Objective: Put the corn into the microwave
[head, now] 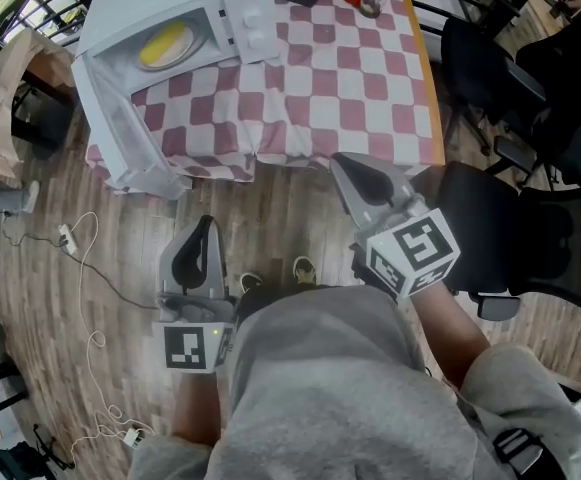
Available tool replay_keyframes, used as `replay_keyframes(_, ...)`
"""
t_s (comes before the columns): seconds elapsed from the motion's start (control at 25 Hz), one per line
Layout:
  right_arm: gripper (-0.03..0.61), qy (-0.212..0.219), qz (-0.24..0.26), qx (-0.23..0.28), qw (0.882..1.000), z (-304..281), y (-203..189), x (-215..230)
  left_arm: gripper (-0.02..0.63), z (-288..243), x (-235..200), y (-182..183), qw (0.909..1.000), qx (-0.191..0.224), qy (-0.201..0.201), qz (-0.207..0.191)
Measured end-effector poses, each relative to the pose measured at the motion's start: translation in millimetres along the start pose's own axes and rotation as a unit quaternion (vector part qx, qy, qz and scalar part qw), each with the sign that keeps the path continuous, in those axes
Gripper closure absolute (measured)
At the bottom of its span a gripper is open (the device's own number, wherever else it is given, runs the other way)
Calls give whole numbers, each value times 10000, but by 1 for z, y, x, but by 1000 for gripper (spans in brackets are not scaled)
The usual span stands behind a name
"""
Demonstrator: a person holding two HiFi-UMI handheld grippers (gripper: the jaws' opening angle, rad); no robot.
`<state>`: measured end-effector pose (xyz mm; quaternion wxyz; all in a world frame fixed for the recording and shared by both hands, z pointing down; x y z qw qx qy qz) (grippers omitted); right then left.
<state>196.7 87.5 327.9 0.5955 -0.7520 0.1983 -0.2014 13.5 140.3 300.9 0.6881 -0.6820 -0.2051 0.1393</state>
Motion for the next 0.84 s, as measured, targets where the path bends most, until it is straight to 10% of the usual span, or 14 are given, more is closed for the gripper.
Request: replay_keyframes(0.84,580,69,26,94,9999,-1,7,3,604,-2,10,5,9994,-105,58,-319)
Point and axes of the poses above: the fingertips, and each gripper's own axes: z backward along the fingers, x to its right, y out of its top, the point moved 1 cm from there along z, backward along the fingers, and after that the axes turned 1 degree about z, right-handed, at the moved point
